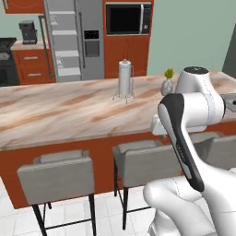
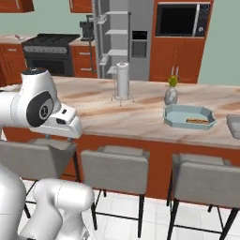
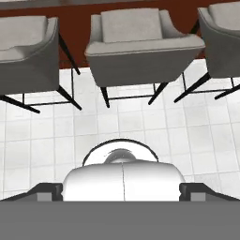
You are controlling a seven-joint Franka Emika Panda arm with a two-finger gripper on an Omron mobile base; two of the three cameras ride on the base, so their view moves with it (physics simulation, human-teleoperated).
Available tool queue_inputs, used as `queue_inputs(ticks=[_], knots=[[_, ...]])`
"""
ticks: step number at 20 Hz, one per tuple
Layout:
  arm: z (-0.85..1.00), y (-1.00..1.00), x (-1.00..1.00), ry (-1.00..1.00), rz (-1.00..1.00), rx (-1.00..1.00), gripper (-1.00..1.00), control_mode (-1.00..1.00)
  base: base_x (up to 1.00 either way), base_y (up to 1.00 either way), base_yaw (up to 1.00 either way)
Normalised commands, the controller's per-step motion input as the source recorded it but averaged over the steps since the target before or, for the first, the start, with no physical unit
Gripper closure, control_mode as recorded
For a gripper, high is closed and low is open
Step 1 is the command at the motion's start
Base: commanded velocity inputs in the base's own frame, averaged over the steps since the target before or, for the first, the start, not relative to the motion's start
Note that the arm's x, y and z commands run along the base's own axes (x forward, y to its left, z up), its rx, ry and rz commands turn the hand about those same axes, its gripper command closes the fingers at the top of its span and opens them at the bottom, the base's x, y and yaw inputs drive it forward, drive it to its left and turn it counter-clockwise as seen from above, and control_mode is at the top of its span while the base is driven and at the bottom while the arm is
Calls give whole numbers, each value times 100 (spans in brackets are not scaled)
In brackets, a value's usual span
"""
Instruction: Place the cold items (corn and squash) from the fridge in one tupperware on the dining counter. Place the warm items (hot dog and kebab skewer) in the stove area in another tupperware.
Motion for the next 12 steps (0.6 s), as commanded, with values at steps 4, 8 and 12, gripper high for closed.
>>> queue_inputs(ticks=[4,8,12], knots=[[0,0,0,0,0,0,-100,100,-4,100,18],[0,0,0,0,0,0,-100,100,-2,100,16],[0,0,0,0,0,0,-100,100,0,100,14]])
